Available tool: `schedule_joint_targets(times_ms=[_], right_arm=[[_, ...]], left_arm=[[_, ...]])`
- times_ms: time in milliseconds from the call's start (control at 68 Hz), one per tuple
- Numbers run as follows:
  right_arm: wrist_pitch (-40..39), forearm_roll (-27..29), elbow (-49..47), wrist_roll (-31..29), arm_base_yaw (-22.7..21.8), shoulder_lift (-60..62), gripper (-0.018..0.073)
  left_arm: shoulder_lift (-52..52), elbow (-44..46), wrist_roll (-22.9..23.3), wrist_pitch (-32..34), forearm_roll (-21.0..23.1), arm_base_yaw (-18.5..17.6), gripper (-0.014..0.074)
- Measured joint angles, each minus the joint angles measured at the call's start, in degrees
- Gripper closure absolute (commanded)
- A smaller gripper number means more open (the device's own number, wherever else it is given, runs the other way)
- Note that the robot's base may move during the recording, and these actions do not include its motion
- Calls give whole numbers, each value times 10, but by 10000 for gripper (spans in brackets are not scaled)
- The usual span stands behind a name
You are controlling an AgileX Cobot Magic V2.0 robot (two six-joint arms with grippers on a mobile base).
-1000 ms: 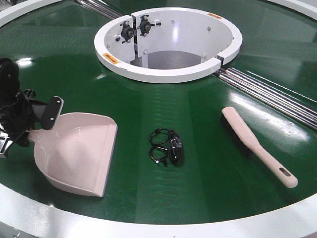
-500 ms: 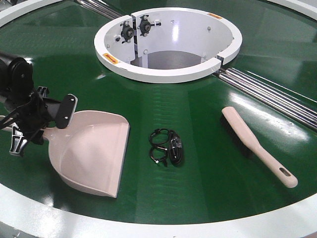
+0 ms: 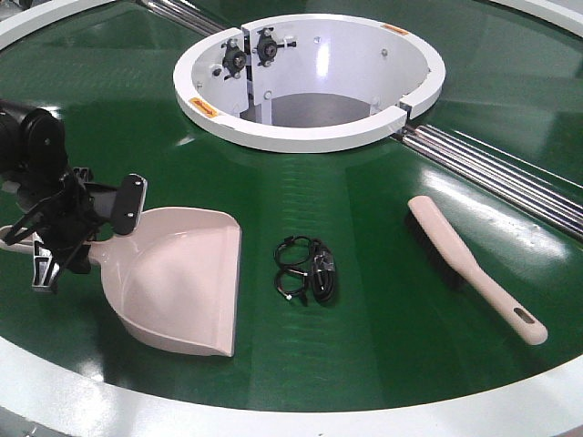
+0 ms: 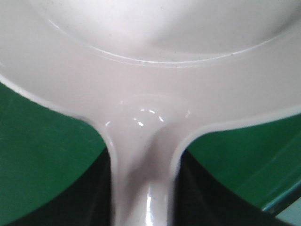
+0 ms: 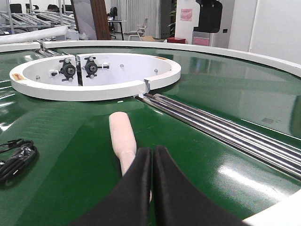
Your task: Clean and inspect green conveyor with broom and dustpan
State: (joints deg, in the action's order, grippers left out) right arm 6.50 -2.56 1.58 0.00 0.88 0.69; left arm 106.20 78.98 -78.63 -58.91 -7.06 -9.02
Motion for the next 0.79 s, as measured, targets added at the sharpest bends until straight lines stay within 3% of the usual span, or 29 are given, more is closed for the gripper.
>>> schedule_joint_targets(times_ms=[794], right_arm=[[0, 0, 0, 0, 0, 0, 568]], left_arm=[[0, 0, 1, 1, 2, 0, 521]])
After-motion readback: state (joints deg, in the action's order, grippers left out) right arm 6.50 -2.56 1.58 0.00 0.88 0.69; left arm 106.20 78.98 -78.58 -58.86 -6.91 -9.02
